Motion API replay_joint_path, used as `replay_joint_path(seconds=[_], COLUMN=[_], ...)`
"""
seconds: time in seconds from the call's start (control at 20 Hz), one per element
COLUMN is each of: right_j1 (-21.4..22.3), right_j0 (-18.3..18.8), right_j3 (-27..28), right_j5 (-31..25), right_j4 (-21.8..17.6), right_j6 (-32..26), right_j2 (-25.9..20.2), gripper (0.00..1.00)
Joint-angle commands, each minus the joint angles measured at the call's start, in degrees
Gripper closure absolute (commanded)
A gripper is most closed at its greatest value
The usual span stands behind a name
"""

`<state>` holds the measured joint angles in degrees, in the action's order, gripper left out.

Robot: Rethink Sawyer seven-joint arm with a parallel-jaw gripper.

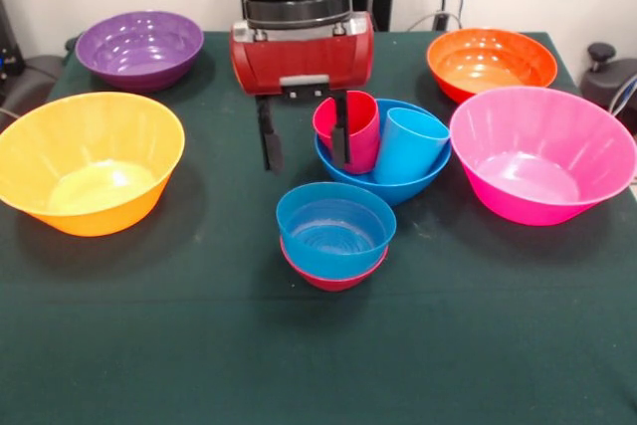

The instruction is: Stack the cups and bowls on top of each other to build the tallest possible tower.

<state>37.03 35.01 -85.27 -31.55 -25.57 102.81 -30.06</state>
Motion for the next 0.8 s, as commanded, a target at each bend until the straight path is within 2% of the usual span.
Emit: replay_joint_path(seconds=[0.05, 0.35, 0.8], right_j1=[0.07, 2.01, 3.02], right_j0=[-1.57, -0.32, 0.00], right_j3=[-2.19, -7.00, -16.77], right_j5=[-6.66, -5.61, 2.29], right_j4=[-1.26, -0.55, -1.99], right_j6=[0.13, -1.03, 2.91], right_j2=[3.95, 3.10, 3.56], gripper=[0.00, 0.00, 0.00])
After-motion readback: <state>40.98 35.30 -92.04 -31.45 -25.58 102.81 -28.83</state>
